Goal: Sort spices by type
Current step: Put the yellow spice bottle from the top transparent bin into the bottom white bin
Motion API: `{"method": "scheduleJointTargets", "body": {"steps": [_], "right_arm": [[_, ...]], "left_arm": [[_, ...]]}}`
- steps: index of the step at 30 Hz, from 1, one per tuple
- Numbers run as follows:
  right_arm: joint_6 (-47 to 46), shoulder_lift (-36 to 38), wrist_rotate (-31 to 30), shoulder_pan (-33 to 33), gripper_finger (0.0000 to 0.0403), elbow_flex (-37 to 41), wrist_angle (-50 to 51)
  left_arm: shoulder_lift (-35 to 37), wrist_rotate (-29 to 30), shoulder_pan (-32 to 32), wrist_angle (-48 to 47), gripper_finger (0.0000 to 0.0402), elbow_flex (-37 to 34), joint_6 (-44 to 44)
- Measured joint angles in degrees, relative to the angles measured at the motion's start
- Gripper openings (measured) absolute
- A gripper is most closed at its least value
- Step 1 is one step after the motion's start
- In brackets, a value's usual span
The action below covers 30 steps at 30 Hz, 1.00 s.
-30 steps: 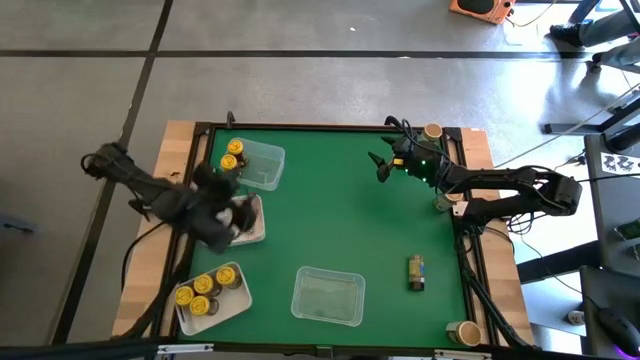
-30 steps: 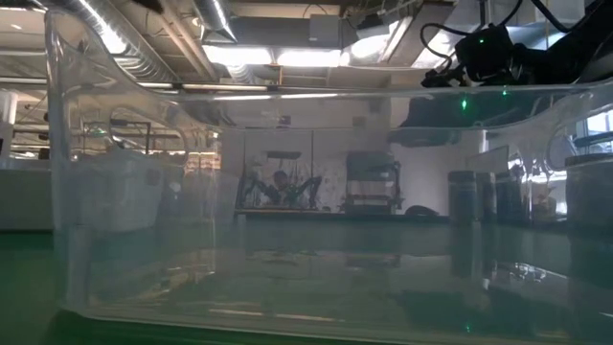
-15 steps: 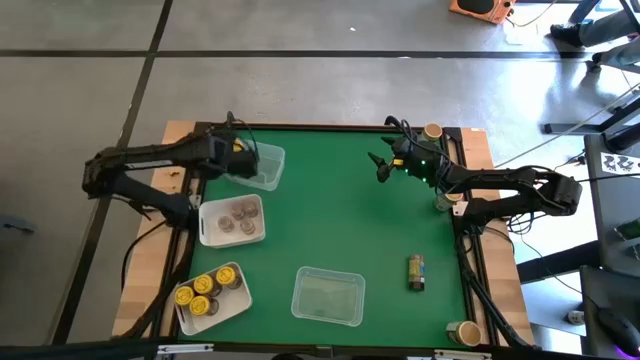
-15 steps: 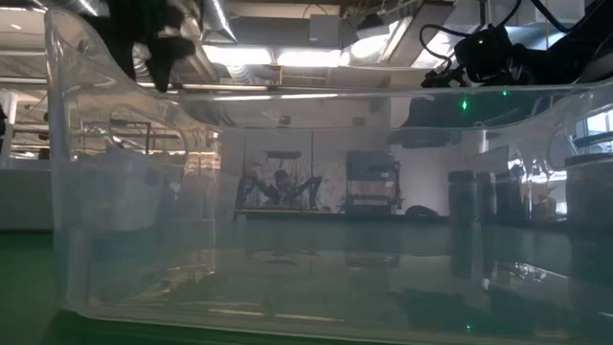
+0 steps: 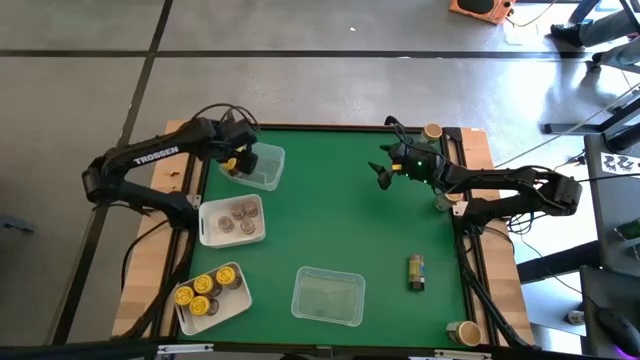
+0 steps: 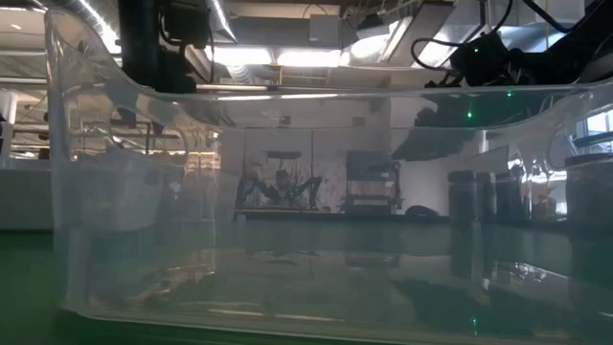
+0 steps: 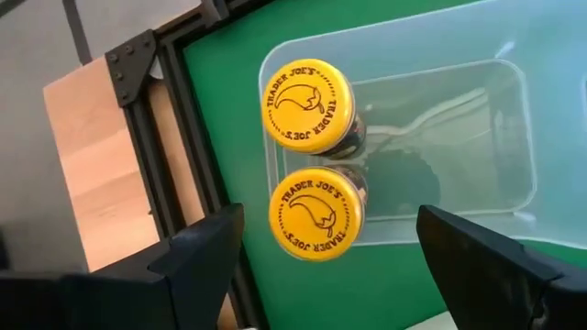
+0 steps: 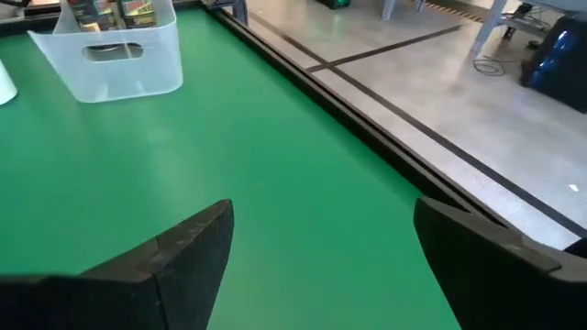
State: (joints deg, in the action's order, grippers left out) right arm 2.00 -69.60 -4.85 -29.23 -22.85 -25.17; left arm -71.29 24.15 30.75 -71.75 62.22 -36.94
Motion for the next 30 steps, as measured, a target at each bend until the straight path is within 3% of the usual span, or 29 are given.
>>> {"method": "scheduleJointTargets", "body": {"steps": [8, 30], "right_arm": [[1.2, 0.0, 0.0, 0.0, 0.0337, 0.0, -0.4], [1.3, 0.0, -1.0, 0.0, 0.0337, 0.0, -0.5]], "left_arm": [[0.0, -4.3, 2.8, 2.8, 0.0321, -2.8, 4.3], [0.0, -7.7, 8.3, 13.5, 0.0309, -12.8, 7.8]]}}
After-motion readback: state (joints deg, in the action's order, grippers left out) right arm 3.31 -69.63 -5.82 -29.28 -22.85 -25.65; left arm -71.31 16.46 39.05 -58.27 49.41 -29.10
